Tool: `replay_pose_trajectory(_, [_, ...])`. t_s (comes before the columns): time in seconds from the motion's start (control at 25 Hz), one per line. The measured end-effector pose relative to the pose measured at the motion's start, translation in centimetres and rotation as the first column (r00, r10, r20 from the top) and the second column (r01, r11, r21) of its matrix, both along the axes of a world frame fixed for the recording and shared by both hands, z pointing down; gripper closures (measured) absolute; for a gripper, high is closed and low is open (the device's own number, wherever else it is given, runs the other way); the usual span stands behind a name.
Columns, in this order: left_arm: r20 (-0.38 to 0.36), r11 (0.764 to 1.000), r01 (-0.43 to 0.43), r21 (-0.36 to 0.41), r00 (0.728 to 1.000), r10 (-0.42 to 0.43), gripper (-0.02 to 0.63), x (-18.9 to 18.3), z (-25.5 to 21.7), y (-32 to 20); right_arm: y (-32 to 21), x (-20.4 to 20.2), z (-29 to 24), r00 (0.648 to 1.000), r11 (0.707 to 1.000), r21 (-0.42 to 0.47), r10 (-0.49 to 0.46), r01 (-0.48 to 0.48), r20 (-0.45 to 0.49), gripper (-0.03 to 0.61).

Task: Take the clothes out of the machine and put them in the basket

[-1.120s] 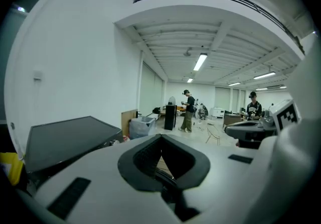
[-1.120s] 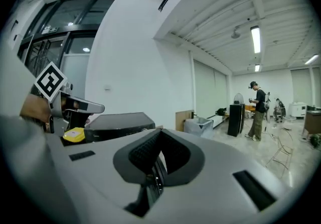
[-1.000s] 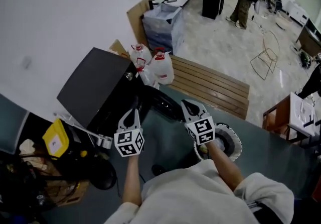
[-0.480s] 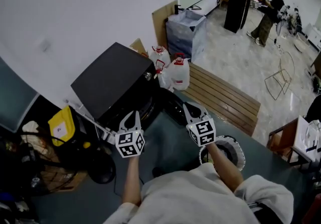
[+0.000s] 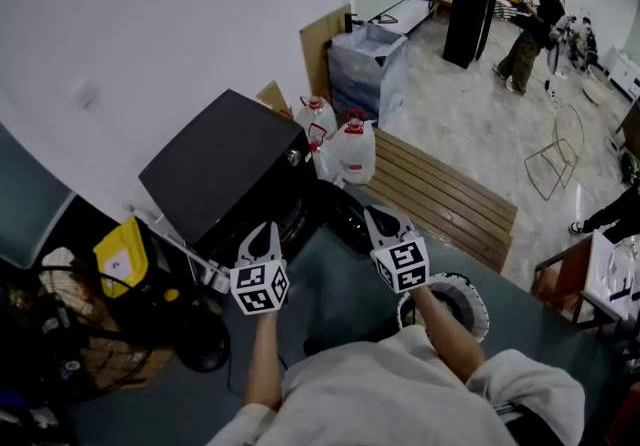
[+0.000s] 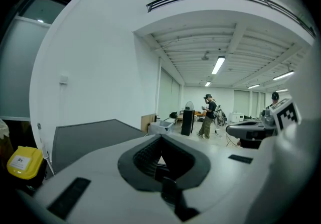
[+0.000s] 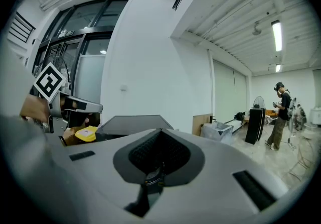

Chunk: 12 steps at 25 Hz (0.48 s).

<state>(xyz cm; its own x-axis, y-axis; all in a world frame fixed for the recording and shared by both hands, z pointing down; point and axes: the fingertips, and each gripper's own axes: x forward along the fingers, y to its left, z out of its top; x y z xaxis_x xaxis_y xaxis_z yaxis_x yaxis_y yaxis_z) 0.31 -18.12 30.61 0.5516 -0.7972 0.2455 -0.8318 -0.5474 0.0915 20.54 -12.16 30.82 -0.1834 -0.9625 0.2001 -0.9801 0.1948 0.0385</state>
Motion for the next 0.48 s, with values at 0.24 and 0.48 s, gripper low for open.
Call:
replay_pose_trajectory(0.24, [-0.004,1.000,-0.010,-0.002,1.000,0.010,0.595,0.34,0.21,-0.36,-0.40,0.22,0.03,1.000,1.000,-0.001,0.010,-0.010,0.001,0.556])
replay_pose_trajectory(0.48, [-0.007,1.000,-0.009,-0.002,1.000,0.009,0.595,0.21,-0.23,-0.58,-0.72,-0.23,-0.32,1.000,1.000,0.001,0.004,-0.004,0.002,0.555])
